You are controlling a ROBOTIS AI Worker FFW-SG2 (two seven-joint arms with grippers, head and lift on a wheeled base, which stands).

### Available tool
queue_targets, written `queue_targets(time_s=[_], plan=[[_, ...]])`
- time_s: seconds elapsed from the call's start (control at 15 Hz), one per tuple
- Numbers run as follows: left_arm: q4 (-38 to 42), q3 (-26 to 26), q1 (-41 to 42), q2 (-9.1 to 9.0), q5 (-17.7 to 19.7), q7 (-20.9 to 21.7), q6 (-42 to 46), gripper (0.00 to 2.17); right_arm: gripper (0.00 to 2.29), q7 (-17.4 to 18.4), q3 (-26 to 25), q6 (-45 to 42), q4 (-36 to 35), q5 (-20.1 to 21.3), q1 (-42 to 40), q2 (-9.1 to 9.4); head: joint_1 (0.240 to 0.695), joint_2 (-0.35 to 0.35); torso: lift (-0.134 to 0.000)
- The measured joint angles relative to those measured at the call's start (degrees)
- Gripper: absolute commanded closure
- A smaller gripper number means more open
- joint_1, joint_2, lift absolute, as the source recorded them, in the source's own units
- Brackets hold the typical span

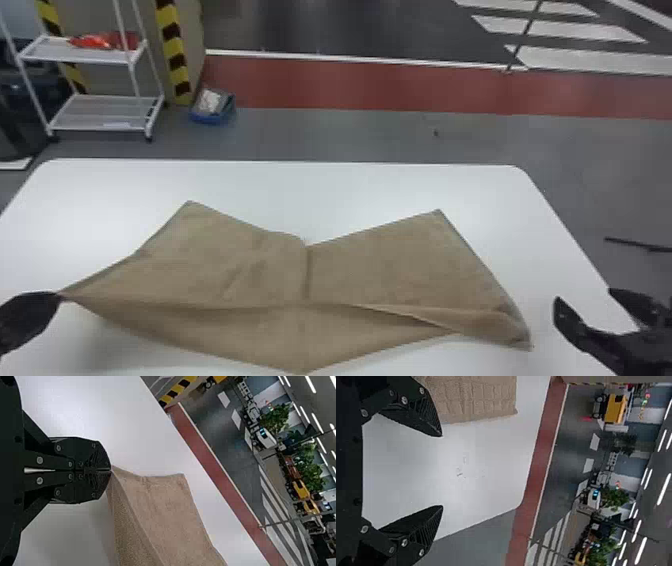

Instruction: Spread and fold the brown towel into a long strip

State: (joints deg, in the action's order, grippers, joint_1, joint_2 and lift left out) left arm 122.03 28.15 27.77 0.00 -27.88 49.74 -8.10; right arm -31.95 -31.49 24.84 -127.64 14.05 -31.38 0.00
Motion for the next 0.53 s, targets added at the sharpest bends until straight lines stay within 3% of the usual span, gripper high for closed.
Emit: queue_targets(time_s=[0.13, 0.27, 0.4, 0.53], plan=[[0.0, 0.0, 0.0, 0.00, 0.0, 0.1, 0.0, 1.91, 0.08, -6.7, 0.7, -9.6, -0.4, 11.8, -0.5, 0.00, 0.695, -0.098, -0.112], [-0.1, 0.0, 0.0, 0.00, -0.1, 0.1, 0.1, 1.91, 0.09, -14.2, 1.5, -15.1, -0.3, 20.6, -0.9, -0.07, 0.695, -0.069, -0.112], [-0.3, 0.0, 0.0, 0.00, -0.1, 0.1, 0.1, 1.91, 0.10, -20.7, 2.0, -18.4, 0.0, 26.6, -1.1, -0.86, 0.695, -0.046, -0.112], [-0.5, -0.1, -0.1, 0.00, -0.2, 0.1, 0.1, 1.91, 0.19, -24.9, 2.9, -18.7, 0.7, 31.5, -0.7, -2.34, 0.695, -0.039, -0.112]])
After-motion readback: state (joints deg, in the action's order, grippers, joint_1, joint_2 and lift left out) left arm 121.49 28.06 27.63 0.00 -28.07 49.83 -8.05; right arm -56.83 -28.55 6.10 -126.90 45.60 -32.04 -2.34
